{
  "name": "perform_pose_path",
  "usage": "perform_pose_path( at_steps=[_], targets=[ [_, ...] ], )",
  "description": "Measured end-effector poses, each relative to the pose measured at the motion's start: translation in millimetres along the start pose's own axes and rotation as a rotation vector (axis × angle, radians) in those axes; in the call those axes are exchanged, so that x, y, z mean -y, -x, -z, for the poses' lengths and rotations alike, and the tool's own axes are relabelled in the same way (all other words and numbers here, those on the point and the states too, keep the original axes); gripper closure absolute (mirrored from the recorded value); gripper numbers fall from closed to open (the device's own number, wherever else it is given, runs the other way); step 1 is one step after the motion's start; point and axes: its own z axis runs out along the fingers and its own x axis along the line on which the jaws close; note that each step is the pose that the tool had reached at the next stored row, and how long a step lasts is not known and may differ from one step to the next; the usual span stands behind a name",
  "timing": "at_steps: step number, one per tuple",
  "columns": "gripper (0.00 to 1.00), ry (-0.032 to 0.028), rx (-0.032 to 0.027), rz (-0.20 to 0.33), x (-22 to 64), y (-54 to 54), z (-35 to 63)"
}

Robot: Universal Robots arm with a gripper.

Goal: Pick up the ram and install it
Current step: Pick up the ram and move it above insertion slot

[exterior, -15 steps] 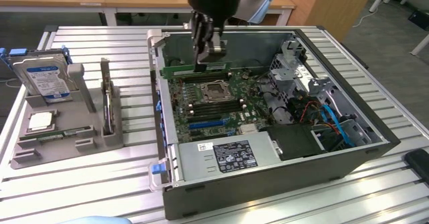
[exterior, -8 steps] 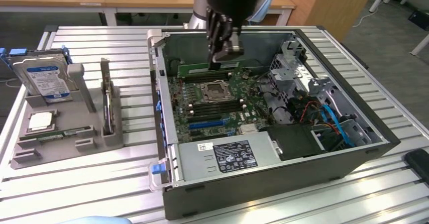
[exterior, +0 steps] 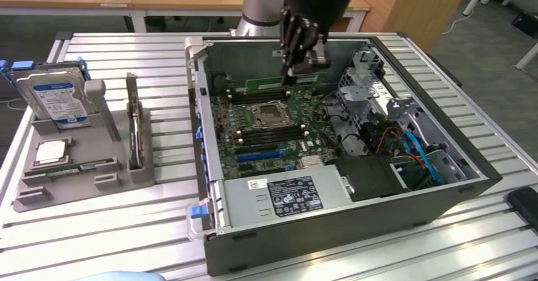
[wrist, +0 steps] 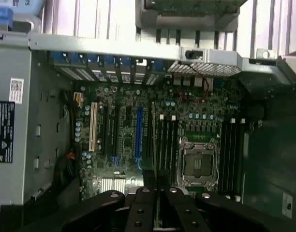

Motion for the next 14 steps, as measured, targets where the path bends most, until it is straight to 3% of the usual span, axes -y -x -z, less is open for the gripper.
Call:
perform_pose_path(
  at_steps=[6, 14],
  targets=[
    [0.87, -0.0003, 0.0004, -0.005, 13.3, 1.9, 0.8],
    [0.87, -0.0025, 0.0022, -0.032, 17.7, 7.1, 0.7]
  ],
)
